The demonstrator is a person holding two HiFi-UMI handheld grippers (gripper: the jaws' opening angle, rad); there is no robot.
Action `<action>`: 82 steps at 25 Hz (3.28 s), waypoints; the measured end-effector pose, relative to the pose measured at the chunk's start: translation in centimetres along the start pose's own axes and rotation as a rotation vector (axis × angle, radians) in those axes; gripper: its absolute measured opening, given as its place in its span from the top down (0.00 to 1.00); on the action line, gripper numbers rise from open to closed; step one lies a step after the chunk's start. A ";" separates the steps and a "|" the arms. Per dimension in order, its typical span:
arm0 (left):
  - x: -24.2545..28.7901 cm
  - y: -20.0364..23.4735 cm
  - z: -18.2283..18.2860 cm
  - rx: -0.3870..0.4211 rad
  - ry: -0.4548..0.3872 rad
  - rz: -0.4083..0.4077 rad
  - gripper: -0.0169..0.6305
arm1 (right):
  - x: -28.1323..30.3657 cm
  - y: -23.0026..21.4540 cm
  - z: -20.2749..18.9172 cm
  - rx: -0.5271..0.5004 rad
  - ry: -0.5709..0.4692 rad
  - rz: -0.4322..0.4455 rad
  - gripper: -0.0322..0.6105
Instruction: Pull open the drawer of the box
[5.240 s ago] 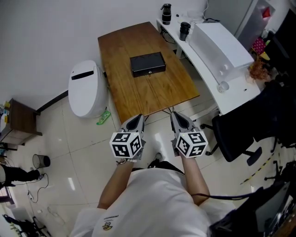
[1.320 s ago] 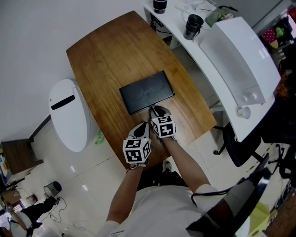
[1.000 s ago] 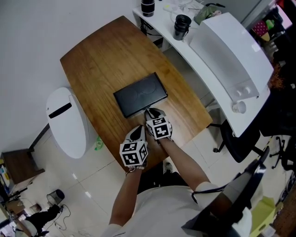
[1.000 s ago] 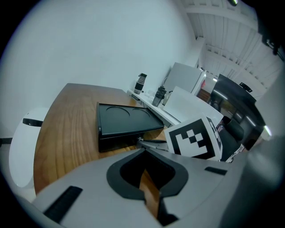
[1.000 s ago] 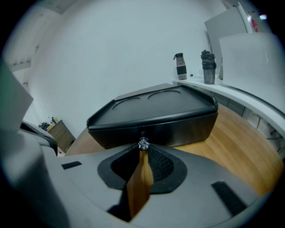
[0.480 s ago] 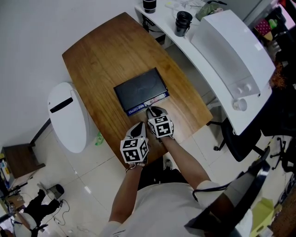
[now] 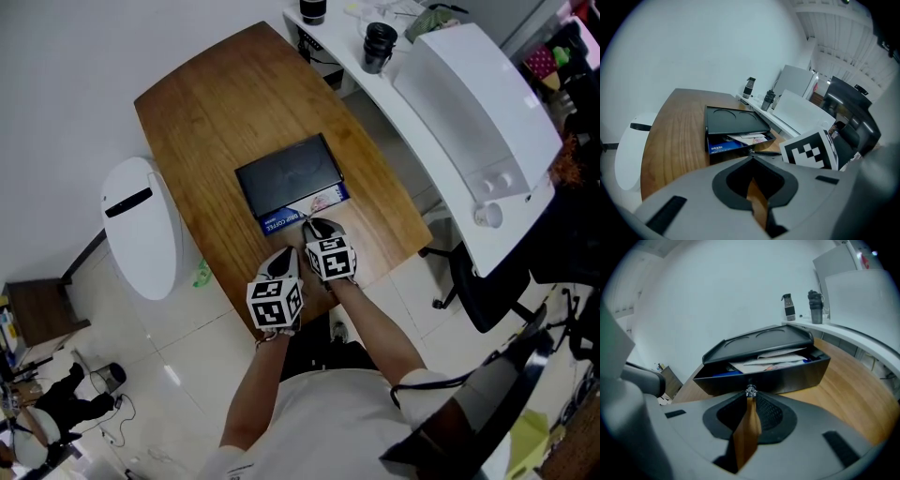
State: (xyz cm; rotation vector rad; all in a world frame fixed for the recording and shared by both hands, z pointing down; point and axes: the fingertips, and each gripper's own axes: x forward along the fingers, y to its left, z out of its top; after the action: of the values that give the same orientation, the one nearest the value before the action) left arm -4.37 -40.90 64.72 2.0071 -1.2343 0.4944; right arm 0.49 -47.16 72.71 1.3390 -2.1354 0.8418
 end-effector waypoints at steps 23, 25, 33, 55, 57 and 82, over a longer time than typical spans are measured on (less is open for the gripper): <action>-1.3 -0.9 -0.8 0.002 -0.005 -0.013 0.97 | -2.1 0.5 -2.2 0.016 0.013 -0.006 0.87; -1.4 -1.2 -1.0 0.004 -0.004 -0.017 0.97 | -2.3 0.4 -2.5 0.016 0.014 -0.010 0.87; -2.2 -2.0 -1.7 0.007 -0.008 -0.025 0.97 | -3.3 0.5 -4.1 0.021 0.029 -0.015 0.87; -4.9 -3.7 -3.7 0.021 -0.020 -0.005 0.97 | -4.9 0.1 -4.9 -0.039 0.040 0.000 0.81; -5.5 -3.5 -3.9 0.020 -0.026 0.005 0.97 | -5.7 -0.1 -4.4 -0.047 0.022 0.000 0.80; -22.8 -12.9 -6.0 0.091 -0.320 -0.021 0.97 | -33.8 7.1 -2.9 -0.002 -0.324 0.146 0.97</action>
State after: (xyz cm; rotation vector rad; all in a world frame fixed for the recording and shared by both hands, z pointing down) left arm -3.38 -18.92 49.20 2.2364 -1.3993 0.2263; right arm 7.96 -21.96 50.19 1.4118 -2.5068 0.7152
